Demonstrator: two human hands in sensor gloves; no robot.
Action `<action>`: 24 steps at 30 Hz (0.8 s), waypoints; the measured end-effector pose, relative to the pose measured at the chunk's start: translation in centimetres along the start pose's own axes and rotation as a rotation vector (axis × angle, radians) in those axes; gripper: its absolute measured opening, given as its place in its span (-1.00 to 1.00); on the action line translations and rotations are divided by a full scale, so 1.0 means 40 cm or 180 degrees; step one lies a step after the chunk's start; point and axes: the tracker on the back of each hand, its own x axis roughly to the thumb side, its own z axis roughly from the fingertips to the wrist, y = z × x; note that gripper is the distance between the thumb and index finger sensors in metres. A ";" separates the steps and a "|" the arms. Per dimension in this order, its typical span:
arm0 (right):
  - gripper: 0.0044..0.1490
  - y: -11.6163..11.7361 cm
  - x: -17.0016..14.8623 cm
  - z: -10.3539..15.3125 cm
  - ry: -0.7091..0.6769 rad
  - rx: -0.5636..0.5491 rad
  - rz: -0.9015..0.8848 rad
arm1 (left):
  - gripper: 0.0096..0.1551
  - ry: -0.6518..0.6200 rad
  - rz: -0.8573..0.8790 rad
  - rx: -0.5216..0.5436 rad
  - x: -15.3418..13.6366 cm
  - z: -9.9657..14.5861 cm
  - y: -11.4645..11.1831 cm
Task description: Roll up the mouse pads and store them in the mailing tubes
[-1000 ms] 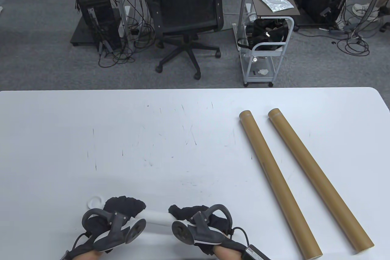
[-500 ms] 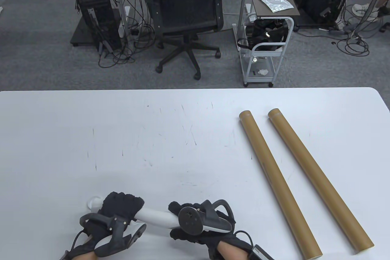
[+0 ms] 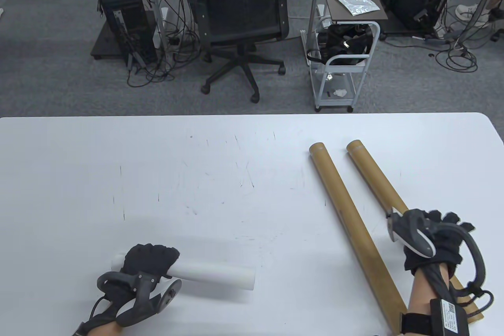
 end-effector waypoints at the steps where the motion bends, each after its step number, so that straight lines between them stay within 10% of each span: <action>1: 0.18 0.037 -0.012 -0.017 0.0041 0.0200 -0.0165 | -0.60 0.0012 -0.0006 0.0002 -0.002 -0.001 0.001; 8: 0.16 0.132 -0.003 -0.100 0.0063 0.0363 -0.0843 | -0.60 0.0065 -0.0108 0.0044 -0.008 0.001 0.009; 18: 0.11 0.102 0.061 -0.199 -0.0240 0.0301 -0.1049 | -0.60 0.0105 -0.0162 -0.0096 -0.015 -0.004 -0.006; 24: 0.08 0.055 -0.035 -0.157 0.0104 -0.0290 -0.0896 | -0.60 0.0169 -0.0112 -0.0096 -0.027 -0.009 -0.005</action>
